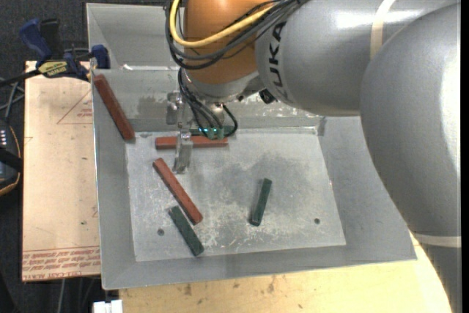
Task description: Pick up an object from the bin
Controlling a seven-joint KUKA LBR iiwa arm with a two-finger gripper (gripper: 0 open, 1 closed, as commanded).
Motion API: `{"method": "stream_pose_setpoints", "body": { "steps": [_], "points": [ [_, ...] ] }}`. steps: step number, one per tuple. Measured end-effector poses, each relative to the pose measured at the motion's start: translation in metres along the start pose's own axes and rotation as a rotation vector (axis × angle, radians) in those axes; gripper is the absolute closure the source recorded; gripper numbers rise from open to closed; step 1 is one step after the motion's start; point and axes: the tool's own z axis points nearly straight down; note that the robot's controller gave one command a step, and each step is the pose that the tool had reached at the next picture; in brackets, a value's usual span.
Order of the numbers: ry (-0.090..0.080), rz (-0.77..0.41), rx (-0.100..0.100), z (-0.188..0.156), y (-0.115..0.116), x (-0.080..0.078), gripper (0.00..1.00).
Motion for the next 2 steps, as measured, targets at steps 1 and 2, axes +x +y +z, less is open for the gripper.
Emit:
{"method": "stream_pose_setpoints", "body": {
  "steps": [1,2],
  "points": [
    [-0.007,0.003,-0.001,-0.005,-0.001,-0.002,0.0],
    [-0.016,-0.001,-0.005,0.035,-0.019,-0.003,0.0]
  ]
}}
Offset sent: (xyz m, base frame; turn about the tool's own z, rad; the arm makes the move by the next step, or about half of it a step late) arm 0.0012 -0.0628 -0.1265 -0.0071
